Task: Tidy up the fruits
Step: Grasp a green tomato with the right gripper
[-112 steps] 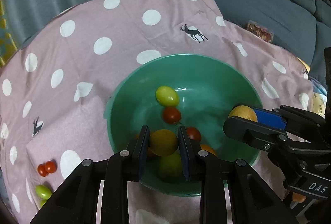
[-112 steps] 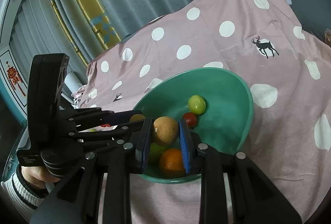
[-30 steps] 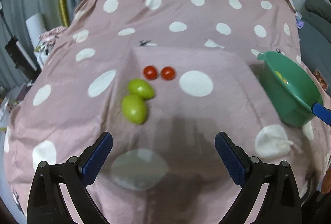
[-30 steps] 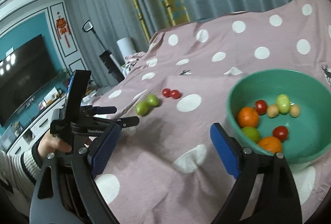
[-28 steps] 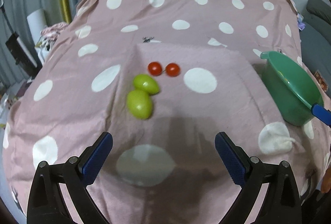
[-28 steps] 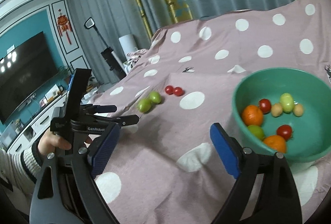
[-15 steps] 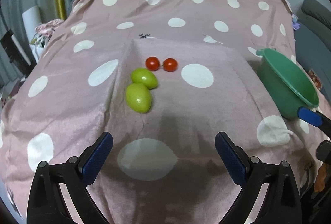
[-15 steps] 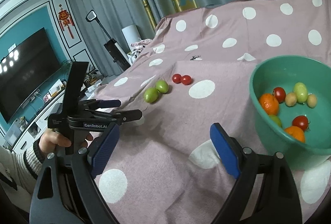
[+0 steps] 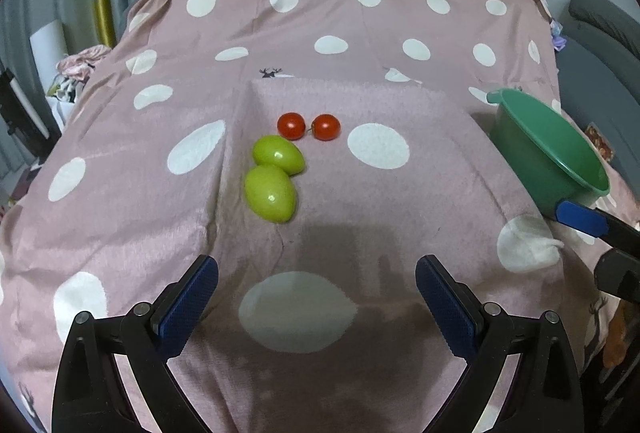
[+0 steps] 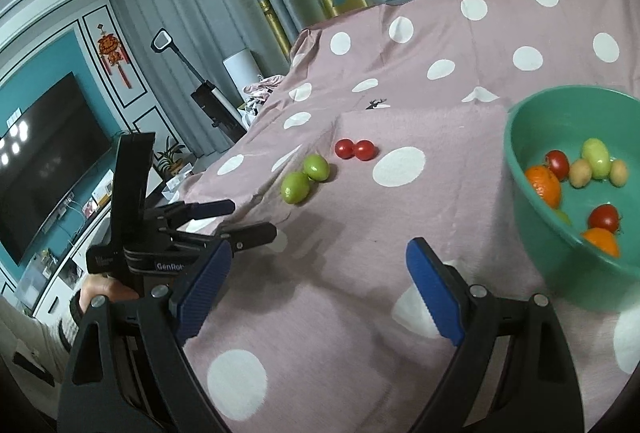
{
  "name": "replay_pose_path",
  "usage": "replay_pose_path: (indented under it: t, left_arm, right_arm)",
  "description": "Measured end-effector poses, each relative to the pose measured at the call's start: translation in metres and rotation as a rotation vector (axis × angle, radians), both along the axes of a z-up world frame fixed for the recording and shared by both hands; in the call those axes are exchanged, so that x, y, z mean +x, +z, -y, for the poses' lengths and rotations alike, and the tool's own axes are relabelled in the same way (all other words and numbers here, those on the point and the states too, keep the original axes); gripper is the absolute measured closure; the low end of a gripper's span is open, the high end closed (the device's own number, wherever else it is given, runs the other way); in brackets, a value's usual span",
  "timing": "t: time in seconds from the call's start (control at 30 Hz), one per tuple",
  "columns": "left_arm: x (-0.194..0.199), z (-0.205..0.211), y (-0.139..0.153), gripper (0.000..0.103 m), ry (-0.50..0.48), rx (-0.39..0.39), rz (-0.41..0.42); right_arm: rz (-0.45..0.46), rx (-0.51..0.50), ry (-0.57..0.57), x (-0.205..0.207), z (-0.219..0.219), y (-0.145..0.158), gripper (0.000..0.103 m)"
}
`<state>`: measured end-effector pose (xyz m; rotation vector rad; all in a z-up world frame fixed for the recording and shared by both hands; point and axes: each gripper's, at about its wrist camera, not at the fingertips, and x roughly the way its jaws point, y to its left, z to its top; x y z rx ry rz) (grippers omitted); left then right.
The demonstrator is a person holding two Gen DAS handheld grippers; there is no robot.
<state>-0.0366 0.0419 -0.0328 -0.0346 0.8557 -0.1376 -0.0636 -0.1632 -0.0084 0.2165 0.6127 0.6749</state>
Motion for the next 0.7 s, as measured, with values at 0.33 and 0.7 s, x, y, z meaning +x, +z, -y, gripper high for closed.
replay_pose_path:
  t: [0.33,0.7]
  left_arm:
    - [0.001,-0.023,-0.004,0.004,0.005,-0.104,0.017]
    - [0.006,-0.034,-0.002,0.004,-0.034,-0.192,0.040]
  right_arm:
    - [-0.022,-0.037,0.036,0.009,-0.028,0.001,0.013]
    - [-0.053,-0.064,0.002,0.017,-0.039,-0.001,0.013]
